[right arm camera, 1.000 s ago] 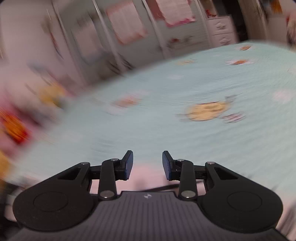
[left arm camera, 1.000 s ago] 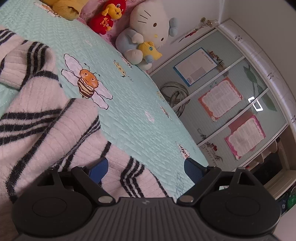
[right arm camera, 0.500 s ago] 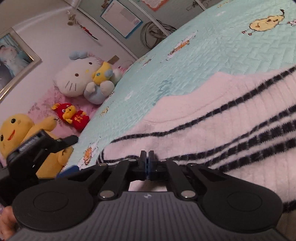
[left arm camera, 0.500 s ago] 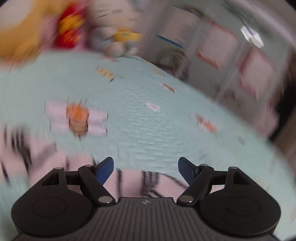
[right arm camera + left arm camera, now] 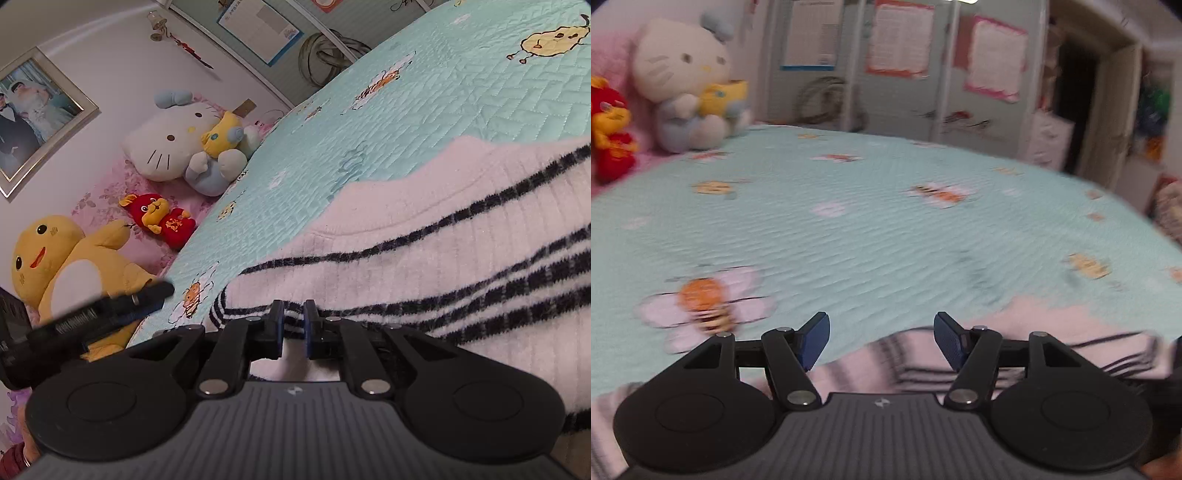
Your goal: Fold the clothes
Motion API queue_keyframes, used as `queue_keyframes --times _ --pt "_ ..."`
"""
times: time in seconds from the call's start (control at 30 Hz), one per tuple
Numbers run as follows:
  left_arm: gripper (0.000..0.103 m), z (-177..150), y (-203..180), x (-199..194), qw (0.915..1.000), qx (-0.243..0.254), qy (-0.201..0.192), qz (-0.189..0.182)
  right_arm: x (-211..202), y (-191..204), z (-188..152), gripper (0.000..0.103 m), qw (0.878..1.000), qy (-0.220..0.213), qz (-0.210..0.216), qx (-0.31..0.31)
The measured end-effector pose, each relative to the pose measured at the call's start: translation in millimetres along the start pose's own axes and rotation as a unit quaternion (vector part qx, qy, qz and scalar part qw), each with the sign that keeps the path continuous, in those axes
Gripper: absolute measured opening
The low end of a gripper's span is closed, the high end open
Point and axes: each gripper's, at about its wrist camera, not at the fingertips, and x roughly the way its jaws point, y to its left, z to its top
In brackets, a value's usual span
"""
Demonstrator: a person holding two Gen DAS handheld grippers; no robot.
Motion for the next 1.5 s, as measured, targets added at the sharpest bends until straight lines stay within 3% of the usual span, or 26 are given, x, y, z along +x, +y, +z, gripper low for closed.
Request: queue_keyframes --times 0.07,0.1,0.2,0.27,0.3,0.47,0.57,0.63,0.73,0.8,0.83,0.9,0.93,1.03,1.13,1.2,1.23,1.33,1.37,1.5 --pt "0.068 1.7 -15.6 20.1 0.9989 0.024 0.032 -0.024 0.6 -0.8 0.2 0.011 1.000 0.000 0.003 0.004" --pt "0.067 -1.3 -22.8 32.7 0.9962 0.050 0.066 -0.027 1.1 -1.3 0.4 0.011 1.000 0.000 0.005 0.006" --pt "0.066 -28.1 -36.3 46.6 0.9787 0.147 0.144 -0.007 0.9 -2.4 0.7 0.011 1.000 0.001 0.008 0.011" --pt "0.067 -41.0 -33.4 26.6 0.9735 0.191 0.125 0.003 0.7 -2.5 0.8 0.011 1.000 0.002 0.008 0.011" --pt "0.067 -44.7 -28.9 19.7 0.9710 0.197 0.135 0.004 0.7 -2.4 0.9 0.011 1.000 0.002 0.008 0.011" --pt "0.066 -43.3 -11.9 -2.4 0.9734 0.164 0.159 -0.019 2.7 1.5 1.1 0.011 1.000 0.010 0.000 0.003" --pt "0.066 -23.0 -18.7 -5.3 0.9832 0.143 0.112 -0.025 3.0 2.8 1.2 0.012 1.000 0.009 0.000 0.002" --pt "0.066 -8.1 -21.9 -0.2 0.9886 0.125 0.082 -0.018 -0.3 8.2 0.3 0.019 1.000 -0.002 0.010 -0.009" --pt "0.065 9.8 -18.5 21.8 0.9949 0.072 0.069 -0.016 -4.2 21.6 -1.2 0.025 0.998 0.002 0.042 -0.040" --pt "0.061 11.0 -14.8 46.1 0.9932 0.036 0.102 -0.042 1.8 26.0 -3.9 0.028 0.996 0.032 0.067 -0.042" --pt "0.052 11.3 -13.1 58.1 0.9912 0.020 0.119 -0.054 5.9 26.1 -5.9 0.028 0.995 0.050 0.081 -0.036" --pt "0.042 3.8 -13.7 81.3 0.9859 0.021 0.159 -0.049 14.2 28.9 -8.4 0.028 0.993 0.091 0.065 -0.049" --pt "0.042 0.9 -15.2 85.1 0.9863 0.028 0.156 -0.045 17.9 31.6 -10.3 0.027 0.990 0.112 0.053 -0.062" --pt "0.042 -0.1 -18.0 88.3 0.9868 0.028 0.155 -0.038 15.2 60.4 -20.3 0.027 0.971 0.169 0.039 -0.167" --pt "0.042 1.4 -23.2 78.1 0.9872 0.045 0.151 -0.025 6.7 87.2 -41.0 0.037 0.937 0.207 0.050 -0.275" --pt "0.047 1.5 -26.3 65.4 0.9888 0.063 0.133 -0.020 1.6 100.7 -53.4 0.066 0.916 0.223 0.065 -0.326" --pt "0.057 0.5 -28.8 62.1 0.9891 0.075 0.125 -0.020 -0.1 105.7 -58.5 0.070 0.908 0.229 0.075 -0.343" --pt "0.069 -15.4 -35.5 78.8 0.9828 0.105 0.150 0.024 -0.1 101.6 -55.1 0.071 0.909 0.230 0.084 -0.337" --pt "0.071 -19.5 -37.7 77.9 0.9841 0.112 0.134 0.030 -0.8 96.7 -51.0 0.069 0.913 0.229 0.090 -0.325" --pt "0.070 -18.7 -47.2 68.8 0.9817 0.114 0.139 0.063 -8.8 72.6 -34.5 0.064 0.934 0.220 0.109 -0.260"
